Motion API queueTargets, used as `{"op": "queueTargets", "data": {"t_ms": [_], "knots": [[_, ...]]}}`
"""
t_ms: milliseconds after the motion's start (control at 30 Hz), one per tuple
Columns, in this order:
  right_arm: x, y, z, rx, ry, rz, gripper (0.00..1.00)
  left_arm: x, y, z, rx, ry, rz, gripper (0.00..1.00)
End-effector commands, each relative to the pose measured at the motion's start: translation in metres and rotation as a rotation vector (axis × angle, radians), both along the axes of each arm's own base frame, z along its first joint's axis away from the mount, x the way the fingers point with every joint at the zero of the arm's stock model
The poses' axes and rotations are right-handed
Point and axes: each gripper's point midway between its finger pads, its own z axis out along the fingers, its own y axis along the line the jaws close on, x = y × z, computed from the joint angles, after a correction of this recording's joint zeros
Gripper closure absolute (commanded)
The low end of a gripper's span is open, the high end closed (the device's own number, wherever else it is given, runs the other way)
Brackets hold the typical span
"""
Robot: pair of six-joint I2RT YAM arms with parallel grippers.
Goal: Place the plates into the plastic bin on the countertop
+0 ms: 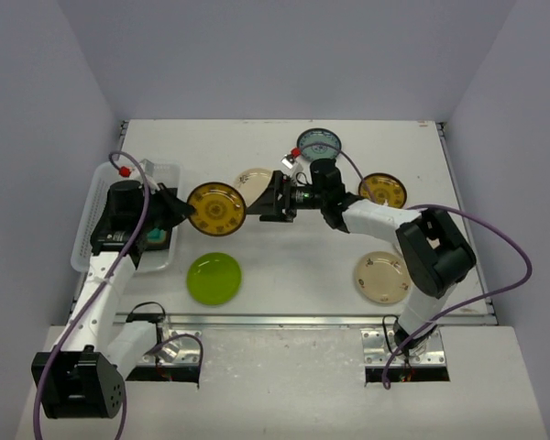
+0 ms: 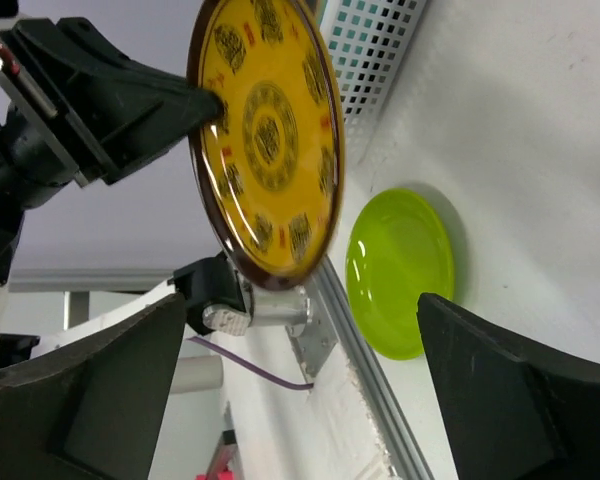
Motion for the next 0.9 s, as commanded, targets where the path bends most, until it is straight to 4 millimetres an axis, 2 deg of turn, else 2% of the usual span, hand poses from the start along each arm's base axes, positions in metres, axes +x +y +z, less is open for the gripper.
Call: {"op": "queueTargets", "data": {"t_ms": [0, 67, 133, 167, 233, 333, 467, 533, 567, 600, 700, 800, 867], "knots": [[0.006, -0.032, 0.003, -0.045, -0.071, -0.076, 0.01, 0.018, 0.071, 0.045, -0.007, -0.088, 0.412, 1.00], [0.002, -0.040, -0.002, -0.049, -0.062, -0.084, 0.01, 0.013, 0.108, 0.041, -0.035, -0.071, 0.563, 1.00], [-0.004, -0.052, -0.014, -0.058, -0.043, -0.094, 0.01, 0.000, 0.151, 0.027, -0.050, -0.028, 0.748, 1.00], [-0.007, -0.056, -0.020, -0.065, -0.028, -0.098, 0.01, -0.003, 0.158, 0.020, -0.044, -0.011, 0.781, 1.00], [-0.013, -0.062, -0.024, -0.051, -0.026, -0.102, 0.01, -0.019, 0.199, 0.005, -0.075, 0.006, 0.970, 1.00], [-0.020, -0.069, -0.032, -0.047, -0.003, -0.100, 0.01, -0.016, 0.217, -0.006, -0.115, -0.004, 1.014, 1.00], [-0.023, -0.070, -0.038, -0.045, -0.005, -0.083, 0.01, -0.002, 0.222, -0.017, -0.152, 0.013, 1.003, 1.00], [-0.029, -0.068, -0.045, -0.041, 0.003, -0.058, 0.01, 0.000, 0.227, -0.028, -0.154, 0.050, 1.022, 0.98], [-0.032, -0.067, -0.046, -0.036, -0.001, -0.044, 0.01, 0.000, 0.227, -0.034, -0.157, 0.065, 1.028, 0.88], [-0.032, -0.066, -0.048, -0.037, 0.002, -0.042, 0.01, 0.001, 0.228, -0.033, -0.157, 0.057, 1.030, 0.88], [-0.039, -0.058, -0.066, -0.061, 0.029, -0.001, 0.01, 0.003, 0.224, -0.046, -0.181, 0.068, 1.009, 0.50], [-0.045, -0.044, -0.075, -0.089, 0.028, 0.044, 0.01, 0.001, 0.223, -0.052, -0.182, 0.089, 1.015, 0.21], [-0.048, -0.031, -0.086, -0.143, 0.021, 0.070, 0.01, 0.000, 0.223, -0.051, -0.181, 0.094, 1.017, 0.07]]}}
